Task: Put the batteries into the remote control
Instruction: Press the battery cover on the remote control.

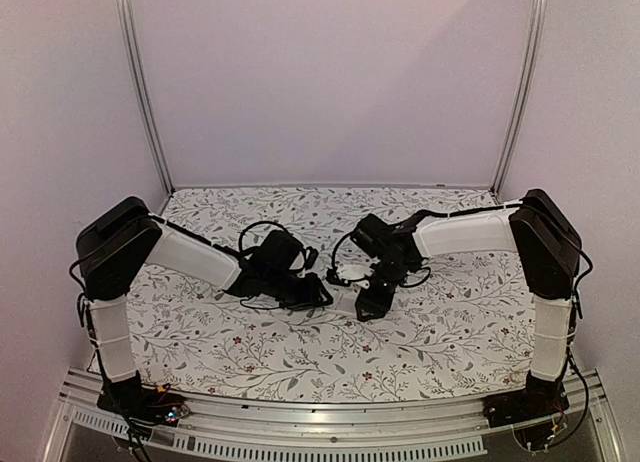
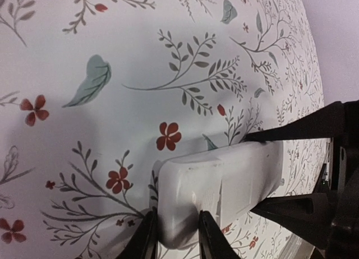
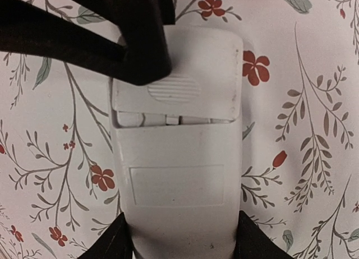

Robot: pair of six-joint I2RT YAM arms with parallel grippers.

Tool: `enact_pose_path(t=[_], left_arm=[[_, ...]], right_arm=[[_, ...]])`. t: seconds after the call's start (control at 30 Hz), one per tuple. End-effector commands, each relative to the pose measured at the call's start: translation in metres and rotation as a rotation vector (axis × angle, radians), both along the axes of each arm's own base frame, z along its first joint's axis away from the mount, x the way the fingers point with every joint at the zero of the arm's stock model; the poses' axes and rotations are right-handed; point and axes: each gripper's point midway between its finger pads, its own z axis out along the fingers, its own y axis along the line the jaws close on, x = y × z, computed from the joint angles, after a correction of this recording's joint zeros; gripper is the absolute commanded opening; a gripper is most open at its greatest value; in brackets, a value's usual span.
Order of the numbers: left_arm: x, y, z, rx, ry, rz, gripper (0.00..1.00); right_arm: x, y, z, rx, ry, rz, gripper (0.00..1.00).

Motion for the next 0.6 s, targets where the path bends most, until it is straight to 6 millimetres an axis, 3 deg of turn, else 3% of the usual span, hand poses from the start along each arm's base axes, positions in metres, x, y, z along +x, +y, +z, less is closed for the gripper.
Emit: enact_pose_path(t=[0.0, 0.33, 0.57], left_arm=[[-0.024, 0.022, -0.032, 0.111, 0.098, 0.028, 0.25], [-0.028, 0.02, -0.032, 0.12, 0.116, 0.03, 0.22], [-0.036, 0.028, -0.048, 0.196, 0.149, 0.008, 0.2]], right_arm=[[0.002, 0.012, -0.013, 0.022, -0.012, -0.044, 0.35], [0.0, 0.013, -0.018, 0.028, -0.006, -0.055, 0.32], [-0.001, 0.014, -0.019, 0.032, -0.006, -0.047, 0.29]])
